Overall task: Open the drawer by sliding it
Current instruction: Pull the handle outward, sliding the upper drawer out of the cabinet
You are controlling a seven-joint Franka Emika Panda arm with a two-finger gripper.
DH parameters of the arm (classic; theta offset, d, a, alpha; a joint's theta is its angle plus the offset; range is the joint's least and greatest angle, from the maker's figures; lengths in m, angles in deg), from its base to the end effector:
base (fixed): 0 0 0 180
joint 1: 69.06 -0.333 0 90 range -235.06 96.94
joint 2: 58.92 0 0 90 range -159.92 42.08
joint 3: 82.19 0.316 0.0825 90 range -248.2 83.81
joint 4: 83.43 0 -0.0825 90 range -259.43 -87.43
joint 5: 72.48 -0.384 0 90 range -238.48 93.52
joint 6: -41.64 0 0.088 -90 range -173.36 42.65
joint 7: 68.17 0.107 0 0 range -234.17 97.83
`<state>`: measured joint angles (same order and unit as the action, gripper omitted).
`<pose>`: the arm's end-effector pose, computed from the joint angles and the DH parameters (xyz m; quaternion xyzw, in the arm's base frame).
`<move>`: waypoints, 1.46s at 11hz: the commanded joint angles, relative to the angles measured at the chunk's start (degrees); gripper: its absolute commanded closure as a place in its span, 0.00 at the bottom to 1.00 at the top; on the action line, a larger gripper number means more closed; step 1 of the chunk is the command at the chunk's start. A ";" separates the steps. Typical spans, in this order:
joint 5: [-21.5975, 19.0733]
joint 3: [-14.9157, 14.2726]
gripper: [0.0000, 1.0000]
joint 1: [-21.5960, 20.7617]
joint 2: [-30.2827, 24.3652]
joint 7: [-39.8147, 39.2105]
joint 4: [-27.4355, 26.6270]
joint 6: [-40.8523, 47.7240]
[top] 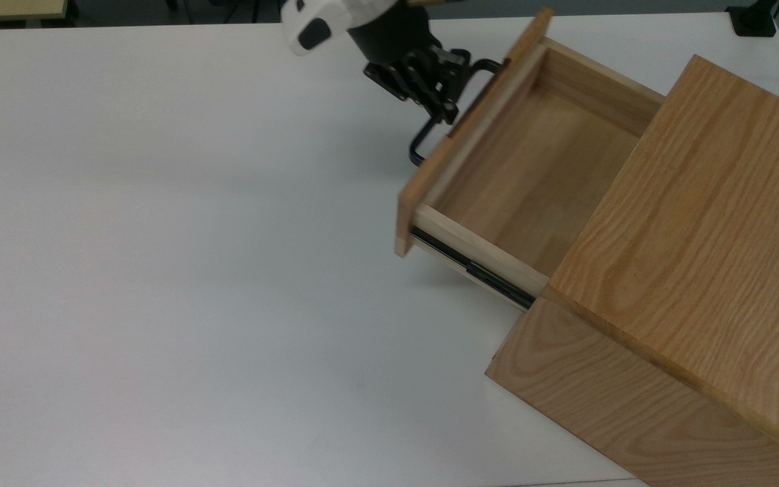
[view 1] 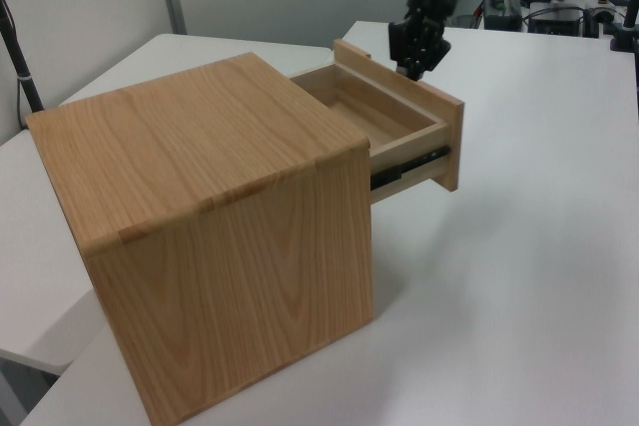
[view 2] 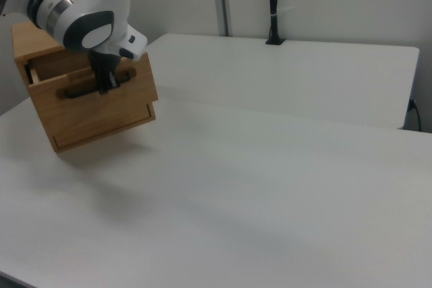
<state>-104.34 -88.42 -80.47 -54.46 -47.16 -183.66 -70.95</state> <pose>0.5977 0.0906 0.5396 -0.9392 0.2186 -0.0070 0.2645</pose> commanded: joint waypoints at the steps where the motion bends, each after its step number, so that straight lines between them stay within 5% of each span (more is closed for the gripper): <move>1: -1.54 -3.42 1.00 2.80 -6.13 -6.93 -3.75 5.79; 5: -1.54 -6.08 1.00 4.72 -8.41 -10.54 -4.19 13.18; 6: -1.54 -6.51 0.85 5.87 -8.42 -11.33 -3.58 15.98; 7: -1.45 -7.48 0.02 5.79 -8.68 -11.16 -3.48 17.05; 12: 0.91 -7.66 0.00 7.54 -9.91 -13.97 1.33 24.15; 15: 25.28 -2.94 0.00 10.51 -9.30 -19.56 9.24 32.24; 16: 30.32 -1.44 0.00 12.54 -9.30 -24.38 9.00 32.18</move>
<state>-85.48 -94.16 -72.01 -64.52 -63.69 -177.61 -41.69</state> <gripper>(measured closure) 0.000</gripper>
